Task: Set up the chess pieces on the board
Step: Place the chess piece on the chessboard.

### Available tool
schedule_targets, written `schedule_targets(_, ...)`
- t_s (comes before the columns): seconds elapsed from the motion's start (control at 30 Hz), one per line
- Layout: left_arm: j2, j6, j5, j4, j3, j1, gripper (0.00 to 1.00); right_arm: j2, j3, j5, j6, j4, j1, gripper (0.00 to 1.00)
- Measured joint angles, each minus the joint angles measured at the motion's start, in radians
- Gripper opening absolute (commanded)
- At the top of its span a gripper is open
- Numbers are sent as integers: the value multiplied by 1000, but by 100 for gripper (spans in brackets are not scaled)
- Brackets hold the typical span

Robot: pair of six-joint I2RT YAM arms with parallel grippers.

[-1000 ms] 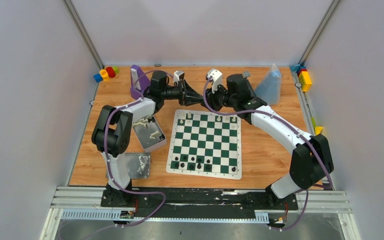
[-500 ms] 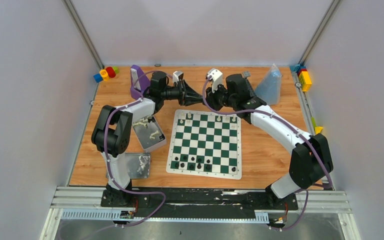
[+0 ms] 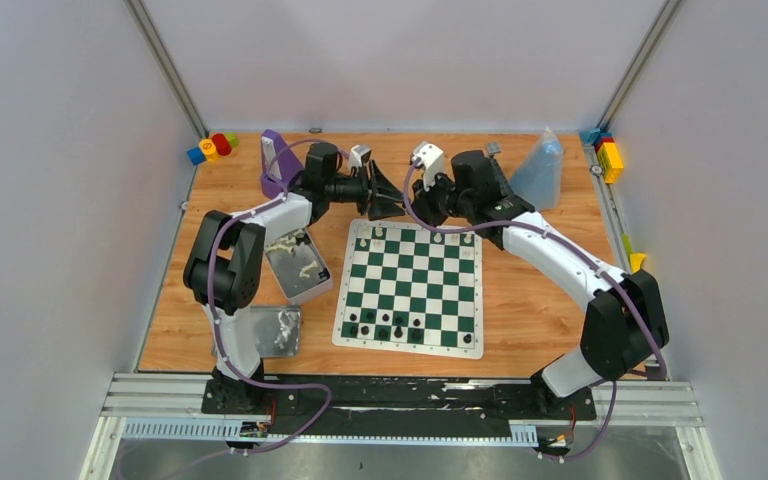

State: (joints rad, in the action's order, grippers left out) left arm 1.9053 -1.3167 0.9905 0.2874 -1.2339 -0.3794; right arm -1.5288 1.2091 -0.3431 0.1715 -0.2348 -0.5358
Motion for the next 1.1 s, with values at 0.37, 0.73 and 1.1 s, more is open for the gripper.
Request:
schedule_targets(0.37, -53, 528, -115, -552, -201, 66, 80, 226, -97, -160, 225, -240, -4, 0)
schedule_targets(0.73, -246, 969, -374, -914, -265, 207, 95, 158, -209, -114, 394, -599, -89, 0)
schedule_targets(1.1, -444, 1229, -573, -1050, -243, 203, 100, -5, -134, 21, 426, -790, -215, 0)
